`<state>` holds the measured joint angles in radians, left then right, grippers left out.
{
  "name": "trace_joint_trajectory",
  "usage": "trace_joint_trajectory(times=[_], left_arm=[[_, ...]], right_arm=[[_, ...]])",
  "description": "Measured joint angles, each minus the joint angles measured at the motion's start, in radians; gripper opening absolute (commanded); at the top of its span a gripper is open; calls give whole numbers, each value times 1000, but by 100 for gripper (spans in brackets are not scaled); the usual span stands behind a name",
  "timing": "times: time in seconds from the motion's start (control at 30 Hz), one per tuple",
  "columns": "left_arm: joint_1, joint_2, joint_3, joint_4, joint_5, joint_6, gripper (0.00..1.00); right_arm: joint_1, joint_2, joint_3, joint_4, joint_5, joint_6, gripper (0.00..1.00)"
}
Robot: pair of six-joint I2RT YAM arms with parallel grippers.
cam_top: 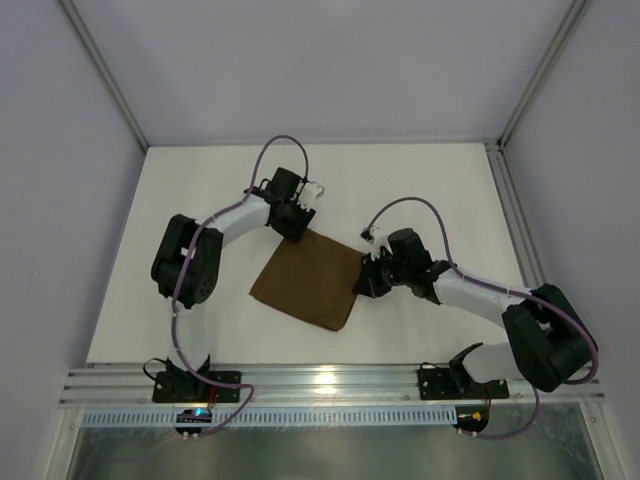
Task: Fold the napkin into a case and place the utensils inside
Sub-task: Turn over the upper triangle folded napkin at the center of the board.
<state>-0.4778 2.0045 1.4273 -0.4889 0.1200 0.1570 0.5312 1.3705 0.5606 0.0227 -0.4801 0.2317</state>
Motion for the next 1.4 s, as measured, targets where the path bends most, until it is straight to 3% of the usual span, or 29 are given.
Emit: trace_joint_trajectory(times=[0.23,0.5,0.73,0.83,1.0,1.1,1.2,1.33,1.4], left_arm=[[0,-111,-3,-26,14,-13,46],[0,-171,-68,-33,-10,-1,47],[9,-246,-175,-114,-58,12,57],[30,-284,-208,-137,-60,11,60],[52,-311,-238,-209,-42,9,64],[51,-311,-245,-263,-24,9,65],[51,-312,-261,-303,-14,7,66],[51,-314,-302,-325,-17,7,66],[51,-314,-321,-328,-19,6,66]], right_arm=[[117,-82,29,35,-6,-50,8],[125,106,-39,112,-19,-14,8],[113,87,-23,63,17,-9,13],[103,32,23,-23,45,-32,28],[95,-98,137,-112,80,-103,63],[62,-114,243,-101,74,-156,65],[-21,10,431,-101,18,-206,60],[-90,304,743,-206,29,-283,58],[-101,425,808,-237,47,-311,58]])
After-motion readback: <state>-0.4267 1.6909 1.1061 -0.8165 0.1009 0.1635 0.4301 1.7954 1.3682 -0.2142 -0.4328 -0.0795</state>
